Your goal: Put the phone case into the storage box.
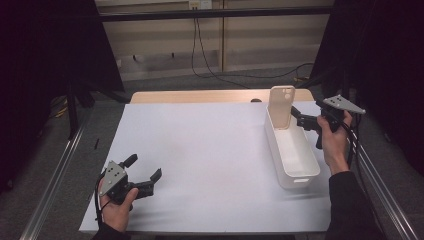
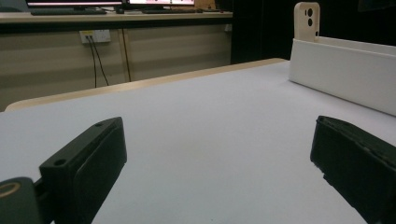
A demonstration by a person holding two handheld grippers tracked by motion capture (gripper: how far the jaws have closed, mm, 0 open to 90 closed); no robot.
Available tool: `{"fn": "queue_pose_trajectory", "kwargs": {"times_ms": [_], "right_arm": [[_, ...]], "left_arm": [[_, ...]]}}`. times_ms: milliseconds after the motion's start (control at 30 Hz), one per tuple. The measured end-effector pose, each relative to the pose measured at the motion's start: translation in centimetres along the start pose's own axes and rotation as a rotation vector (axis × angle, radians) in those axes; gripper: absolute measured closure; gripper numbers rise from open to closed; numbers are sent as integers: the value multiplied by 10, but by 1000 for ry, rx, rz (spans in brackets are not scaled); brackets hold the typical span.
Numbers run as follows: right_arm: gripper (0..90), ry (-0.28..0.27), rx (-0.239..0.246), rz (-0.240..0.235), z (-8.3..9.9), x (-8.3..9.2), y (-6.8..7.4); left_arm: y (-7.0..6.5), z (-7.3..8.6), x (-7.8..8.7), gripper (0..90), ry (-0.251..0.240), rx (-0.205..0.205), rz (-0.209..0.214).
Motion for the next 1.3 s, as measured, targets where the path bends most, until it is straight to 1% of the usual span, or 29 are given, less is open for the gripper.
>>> {"fn": "queue_pose_trajectory", "kwargs": {"times_ms": [167, 233, 267, 300, 367, 400, 500, 533, 567, 633, 700, 767, 833, 900, 1000, 1067, 1200, 1300], "right_arm": [[0, -6, 5, -6, 2, 10, 5], [5, -7, 15, -8, 2, 15, 7], [5, -9, 30, -2, 2, 17, 8], [5, -16, 27, -6, 2, 20, 10], [3, -24, 16, -14, 2, 24, 11], [3, -18, 26, -12, 3, 26, 12], [1, -16, 36, -15, 4, 32, 17], [0, -22, 32, -15, 5, 34, 18], [0, -26, 29, -15, 5, 36, 19], [0, -24, 34, -14, 7, 40, 22], [0, -26, 27, -12, 8, 44, 24], [0, -30, 25, -14, 10, 48, 27], [0, -29, 25, -7, 12, 54, 30], [0, -31, 27, -1, 11, 59, 33], [0, -52, 31, -10, 6, 68, 39], [0, -47, 38, -12, 7, 73, 42], [0, -25, 38, -2, 17, 80, 44], [0, -37, 32, 13, 22, 87, 45]], "left_arm": [[-2, 1, -1, 35, 4, 8, 7], [-2, 2, -1, 36, 12, 1, 6], [-3, 2, -1, 35, 13, 10, 2], [-3, 3, -1, 36, 13, 14, 2], [-4, 2, -1, 35, 14, 8, 2], [-4, 2, -1, 36, 12, 10, 2], [-4, 3, -1, 36, 11, 13, 2], [-4, 2, -1, 36, 11, 9, 2], [-4, 2, -1, 36, 10, 13, 1], [-4, 2, 0, 36, 10, 12, 1], [-4, 2, 0, 36, 7, 4, 0], [-4, 2, 0, 36, 5, 12, 0], [-4, 1, 0, 36, 4, 7, 1], [-4, 1, 1, 36, 0, 10, -1], [-3, 1, 1, 36, -1, 11, -1], [-3, 1, 2, 36, -1, 9, 1], [-3, 1, 2, 36, 0, 15, -2], [-3, 1, 2, 36, 0, 16, -2]]}}
Point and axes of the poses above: each handheld gripper's, and its own axes: x roughly backward along the jaws, z roughly out of its underside, y roughly to its left, the point moved 3 cm from there along -x, roughly forward along the jaws, and after that the axes turned 5 degrees about -z, right-handed, at the moved point
